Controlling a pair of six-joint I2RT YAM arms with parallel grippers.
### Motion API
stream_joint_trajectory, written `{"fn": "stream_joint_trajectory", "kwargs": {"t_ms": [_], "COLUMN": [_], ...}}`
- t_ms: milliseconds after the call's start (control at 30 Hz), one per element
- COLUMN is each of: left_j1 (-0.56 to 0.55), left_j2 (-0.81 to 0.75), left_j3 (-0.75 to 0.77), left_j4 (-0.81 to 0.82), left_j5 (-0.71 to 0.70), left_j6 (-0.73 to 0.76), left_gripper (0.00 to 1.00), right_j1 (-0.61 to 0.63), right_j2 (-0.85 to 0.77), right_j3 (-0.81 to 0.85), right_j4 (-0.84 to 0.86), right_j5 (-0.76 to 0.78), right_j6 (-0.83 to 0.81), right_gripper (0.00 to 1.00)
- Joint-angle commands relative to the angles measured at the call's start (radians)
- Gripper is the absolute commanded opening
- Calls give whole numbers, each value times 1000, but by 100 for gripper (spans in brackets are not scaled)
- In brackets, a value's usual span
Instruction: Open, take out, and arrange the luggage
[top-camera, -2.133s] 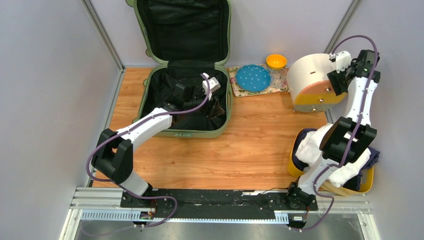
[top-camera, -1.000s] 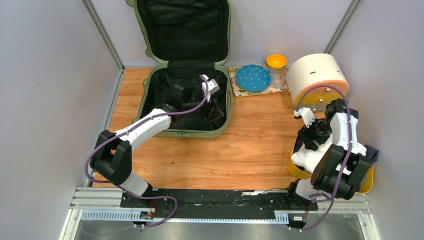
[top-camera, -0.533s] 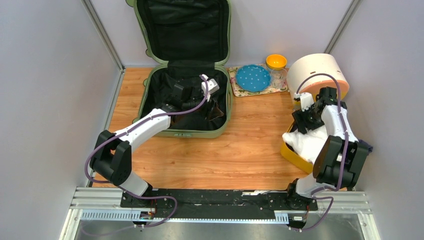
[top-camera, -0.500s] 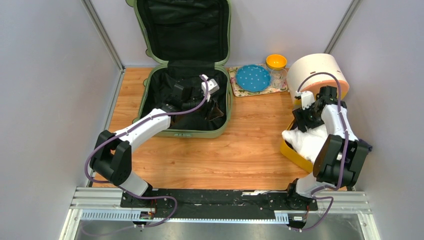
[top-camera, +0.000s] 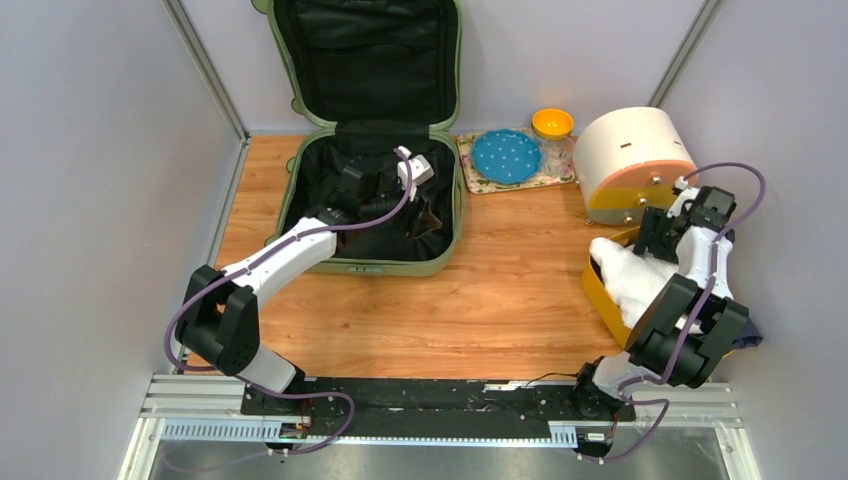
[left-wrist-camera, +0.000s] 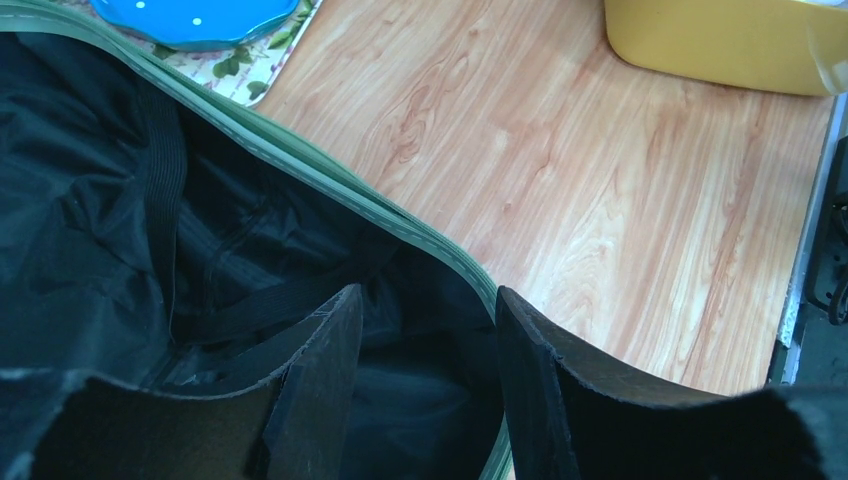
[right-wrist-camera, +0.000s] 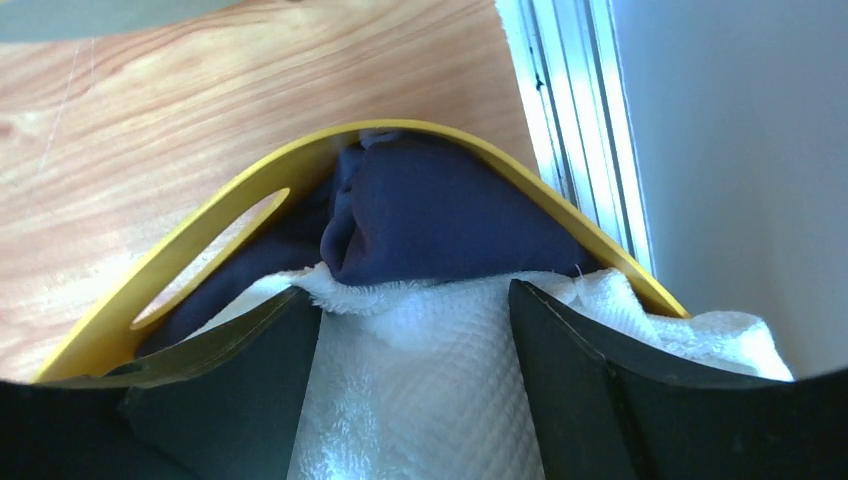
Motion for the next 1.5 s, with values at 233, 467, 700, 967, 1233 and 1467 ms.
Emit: {"fn": "stream_joint_trajectory", "kwargs": {"t_ms": [233, 467, 700, 967, 1233, 1467], "left_j1": [8, 8, 8, 8, 7, 8], "left_j2": [5, -14, -17, -29, -26, -14], "left_j3": [68, 44, 41, 33, 38, 45], "left_j4": [-31, -33, -22, -31, -37, -37], "left_j5": [41, 35, 38, 24, 16, 19], "left_j6": [41, 38, 26, 37, 38, 45], "left_gripper": [60, 60, 60, 60, 60, 60], "right_j1": [-20, -18, 75, 232, 191, 105], "right_j2": [60, 11, -50, -121, -12, 74], "right_j3": [386, 498, 227, -115, -7, 89], "right_j4": [-392, -755, -877, -278, -104, 68], "right_j5": [-220, -349, -305, -191, -170, -56], "right_j6": [-179, -782, -998, -613, -80, 318], "right_gripper": [77, 79, 78, 77, 76, 76]}}
